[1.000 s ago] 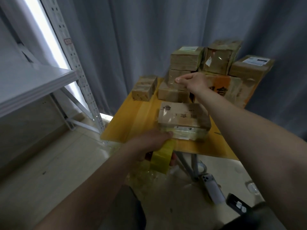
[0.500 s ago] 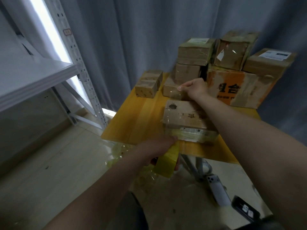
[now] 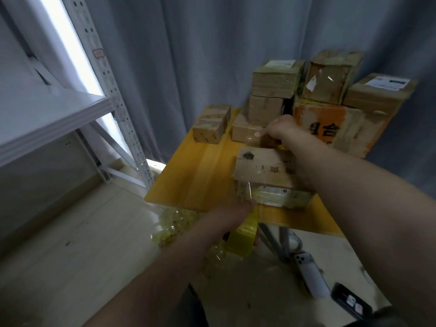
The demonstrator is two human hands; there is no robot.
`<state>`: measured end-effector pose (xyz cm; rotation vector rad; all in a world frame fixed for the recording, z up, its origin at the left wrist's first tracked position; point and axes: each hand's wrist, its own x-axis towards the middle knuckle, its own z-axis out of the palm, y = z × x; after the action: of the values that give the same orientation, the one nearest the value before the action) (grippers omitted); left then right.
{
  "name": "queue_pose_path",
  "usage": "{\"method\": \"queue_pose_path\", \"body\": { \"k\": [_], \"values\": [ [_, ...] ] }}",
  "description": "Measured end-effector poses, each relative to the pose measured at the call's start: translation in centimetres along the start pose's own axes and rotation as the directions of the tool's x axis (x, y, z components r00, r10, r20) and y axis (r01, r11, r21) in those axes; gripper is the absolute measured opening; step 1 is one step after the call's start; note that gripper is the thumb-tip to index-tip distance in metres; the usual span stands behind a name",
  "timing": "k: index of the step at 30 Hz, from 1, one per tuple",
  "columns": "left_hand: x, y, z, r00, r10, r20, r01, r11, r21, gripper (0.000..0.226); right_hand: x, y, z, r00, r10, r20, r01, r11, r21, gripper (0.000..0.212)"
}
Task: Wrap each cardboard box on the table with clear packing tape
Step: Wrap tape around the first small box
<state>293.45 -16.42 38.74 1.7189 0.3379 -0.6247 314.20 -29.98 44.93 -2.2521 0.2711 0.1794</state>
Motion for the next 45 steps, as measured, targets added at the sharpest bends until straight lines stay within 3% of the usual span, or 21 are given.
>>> {"method": "queue_pose_path", "body": {
  "k": [4, 7, 11, 13, 16, 20, 24, 26, 28, 34, 39, 45],
  "values": [
    [-0.3, 0.4, -0.3, 0.999, -0.041, 0.018, 0.042, 0.999, -0.022, 0.026, 0.0, 0.2, 0.6, 0.994, 0.096, -0.052, -0.073, 0.937, 0.341, 0.007],
    [0.2, 0.0, -0.1, 0.999, -0.036, 0.028, 0.037, 0.999, -0.024, 0.023, 0.2, 0.3, 1.2, 0.986, 0.112, -0.122, -0.043, 0.884, 0.465, 0.018],
    [0.6, -0.8, 0.6, 0.999, -0.021, 0.024, 0.023, 0.997, -0.071, 0.030, -0.3, 0.3, 1.3, 0.917, -0.135, -0.376, 0.250, 0.928, 0.276, 0.017],
    [1.0, -1.0, 0.7, 1.000, 0.010, -0.004, -0.010, 0.999, -0.039, 0.037, -2.4, -0.3, 0.6, 0.869, -0.309, -0.386, 0.400, 0.898, 0.184, 0.012],
    [0.5, -0.8, 0.7, 1.000, 0.000, 0.003, 0.000, 0.997, -0.074, 0.038, -8.0, -0.3, -0.5, 0.786, -0.572, -0.235, 0.588, 0.809, -0.003, 0.001],
    [-0.8, -0.4, 0.9, 0.999, 0.005, 0.053, 0.001, 0.994, -0.106, 0.030, -14.5, 2.9, 0.6, 0.714, -0.696, 0.074, 0.691, 0.684, -0.235, 0.021],
    [-1.3, 0.0, 1.0, 0.996, 0.059, 0.067, -0.054, 0.996, -0.072, 0.028, -16.2, 5.8, 3.8, 0.764, -0.512, 0.392, 0.642, 0.546, -0.539, 0.065],
    [-1.4, 0.1, 1.0, 0.995, 0.063, 0.072, -0.059, 0.997, -0.052, 0.026, -15.8, 6.3, 4.7, 0.789, -0.477, 0.388, 0.608, 0.513, -0.606, 0.077],
    [-1.3, 0.4, 1.1, 0.996, 0.057, 0.074, -0.056, 0.998, -0.020, 0.030, -15.1, 5.8, 4.9, 0.815, -0.436, 0.381, 0.578, 0.568, -0.587, 0.081],
    [-0.5, 0.8, 1.1, 0.996, -0.001, 0.094, -0.002, 0.999, 0.032, 0.045, -12.7, 4.6, 5.5, 0.853, -0.388, 0.349, 0.522, 0.640, -0.564, 0.082],
    [0.4, 0.3, 0.8, 0.997, -0.026, 0.075, 0.025, 1.000, 0.010, 0.040, -10.9, 4.4, 5.8, 0.840, -0.502, 0.207, 0.512, 0.605, -0.610, 0.071],
    [0.7, 0.1, 0.6, 0.996, -0.052, 0.075, 0.050, 0.998, 0.025, 0.045, -8.7, 2.7, 4.7, 0.893, -0.396, 0.215, 0.440, 0.664, -0.605, 0.063]
  ]
}}
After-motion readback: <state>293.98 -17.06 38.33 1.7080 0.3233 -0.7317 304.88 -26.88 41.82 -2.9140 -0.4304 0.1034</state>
